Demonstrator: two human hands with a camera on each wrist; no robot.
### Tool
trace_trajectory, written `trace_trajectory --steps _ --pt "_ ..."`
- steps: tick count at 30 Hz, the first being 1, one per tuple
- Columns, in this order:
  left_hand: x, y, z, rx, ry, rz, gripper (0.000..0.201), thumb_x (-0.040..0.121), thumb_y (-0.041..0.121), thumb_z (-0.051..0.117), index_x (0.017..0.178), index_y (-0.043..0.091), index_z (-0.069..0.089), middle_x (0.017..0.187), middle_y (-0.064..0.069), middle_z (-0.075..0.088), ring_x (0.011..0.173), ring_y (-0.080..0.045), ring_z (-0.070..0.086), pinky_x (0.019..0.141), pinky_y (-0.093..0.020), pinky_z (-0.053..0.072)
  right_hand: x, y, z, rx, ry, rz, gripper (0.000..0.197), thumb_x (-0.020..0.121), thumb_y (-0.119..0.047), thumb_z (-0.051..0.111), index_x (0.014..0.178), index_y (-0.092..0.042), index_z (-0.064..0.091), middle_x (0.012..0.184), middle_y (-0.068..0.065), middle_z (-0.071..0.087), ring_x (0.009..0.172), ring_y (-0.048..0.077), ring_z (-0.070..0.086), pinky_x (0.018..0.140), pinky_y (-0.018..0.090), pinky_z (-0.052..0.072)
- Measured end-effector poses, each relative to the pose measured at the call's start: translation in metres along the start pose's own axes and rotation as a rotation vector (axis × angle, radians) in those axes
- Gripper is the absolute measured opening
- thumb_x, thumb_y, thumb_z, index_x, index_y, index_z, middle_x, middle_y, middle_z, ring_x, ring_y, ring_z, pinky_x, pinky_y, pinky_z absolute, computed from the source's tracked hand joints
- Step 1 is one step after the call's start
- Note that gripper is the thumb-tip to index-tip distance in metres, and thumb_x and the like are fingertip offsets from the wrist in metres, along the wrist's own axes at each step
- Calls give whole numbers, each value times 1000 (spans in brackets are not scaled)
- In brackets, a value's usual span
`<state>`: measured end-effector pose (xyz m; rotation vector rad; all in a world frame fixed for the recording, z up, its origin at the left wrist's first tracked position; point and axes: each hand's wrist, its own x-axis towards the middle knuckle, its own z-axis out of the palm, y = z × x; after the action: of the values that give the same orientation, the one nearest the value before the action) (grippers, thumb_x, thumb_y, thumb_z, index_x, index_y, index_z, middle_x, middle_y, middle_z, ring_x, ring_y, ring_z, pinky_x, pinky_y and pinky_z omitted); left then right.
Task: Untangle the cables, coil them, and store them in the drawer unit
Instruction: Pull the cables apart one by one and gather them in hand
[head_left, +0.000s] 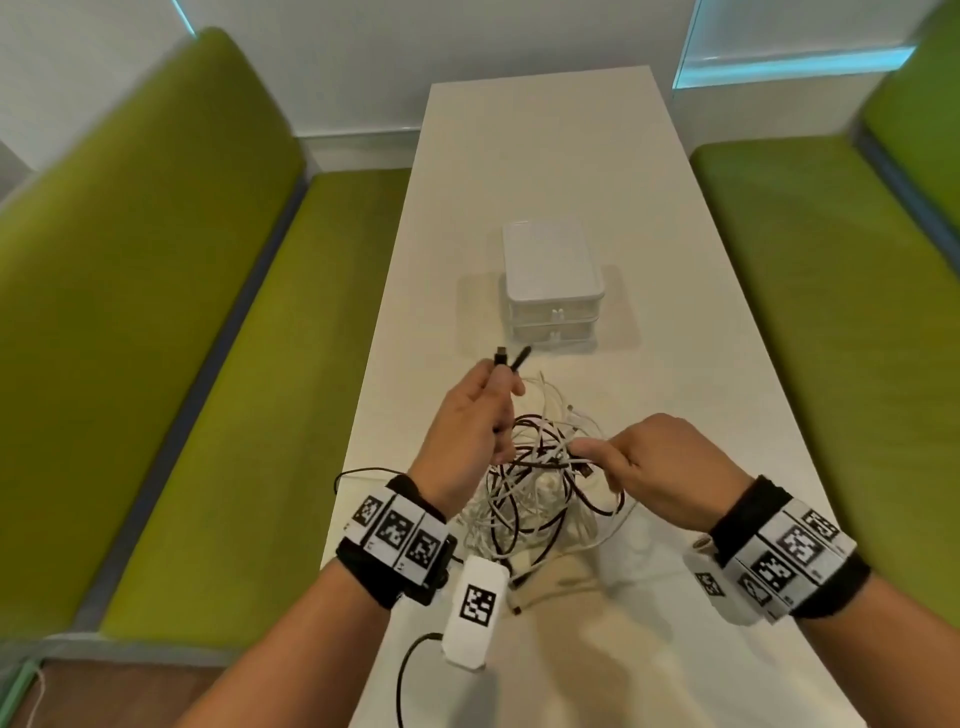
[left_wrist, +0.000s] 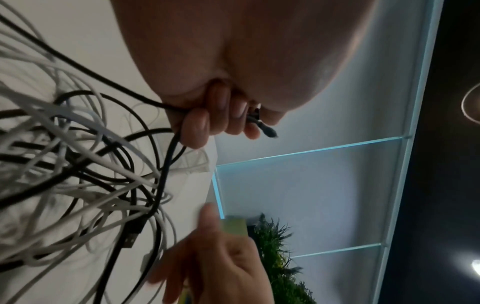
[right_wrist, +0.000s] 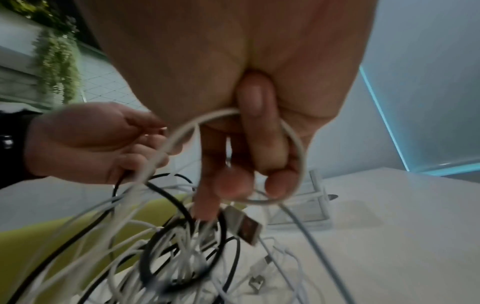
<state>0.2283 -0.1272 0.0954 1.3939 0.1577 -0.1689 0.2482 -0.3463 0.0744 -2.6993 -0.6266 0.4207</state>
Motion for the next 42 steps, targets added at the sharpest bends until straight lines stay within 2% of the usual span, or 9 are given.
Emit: trace_trajectory --steps 5,10,14,17,24,28,32,38,42 --pt "-5 -9 9 116 -91 -7 25 99 41 51 97 18 44 67 10 36 57 -10 34 61 -31 38 6 2 -4 -169 60 2 36 84 -34 76 113 -24 58 111 -4 49 103 19 45 85 31 46" --pt "-8 -2 13 275 -143 130 23 85 22 56 96 23 36 82 1 42 71 -12 44 73 -35 43 -5 -45 6 719 213 -151 36 86 -15 73 114 -28 56 98 -9 65 79 16 65 72 31 55" --pt "-7 5 9 220 -145 116 21 92 4 44 96 21 32 85 0 42 59 -9 54 80 -51 51 0 -41 24 579 146 -120 10 92 -36 69 94 -30 61 86 -11 65 71 10 60 69 38 53" --pt "-9 5 8 216 -162 96 22 94 3 43 95 21 32 86 -2 40 55 -9 48 78 -62 51 5 -29 25 250 29 -149 41 89 -67 45 94 -34 68 82 -13 56 75 6 54 70 36 48" --pt "-7 11 10 176 -160 205 15 96 31 50 105 21 44 67 14 43 50 -8 36 53 -25 36 2 -42 15 -212 67 -41 65 87 -85 26 92 -38 71 82 -12 50 86 14 46 70 35 38" --pt "-6 9 8 333 -2 269 22 97 41 49 104 23 61 55 14 48 51 -11 42 56 -33 38 8 -42 14 -242 296 -24 25 93 -44 56 100 -30 75 95 -2 57 97 23 48 78 38 41" --pt "3 -2 -2 446 168 235 25 103 34 49 85 28 66 54 18 54 55 -10 47 61 -33 39 4 -45 21 97 447 -338 64 70 13 46 123 -19 64 122 5 55 112 27 48 92 34 43" --pt "1 19 2 257 -36 196 34 106 24 48 79 10 62 48 0 39 46 -17 41 70 -44 55 -2 -44 23 199 244 -105 47 83 -15 54 128 -26 51 86 -8 66 81 19 58 76 30 37" --pt "-2 31 7 106 -22 290 29 105 21 45 80 8 55 52 3 29 44 -10 28 54 -41 54 10 -39 20 -75 157 -23 27 93 -44 44 110 -34 62 97 -13 66 107 12 58 104 45 34"
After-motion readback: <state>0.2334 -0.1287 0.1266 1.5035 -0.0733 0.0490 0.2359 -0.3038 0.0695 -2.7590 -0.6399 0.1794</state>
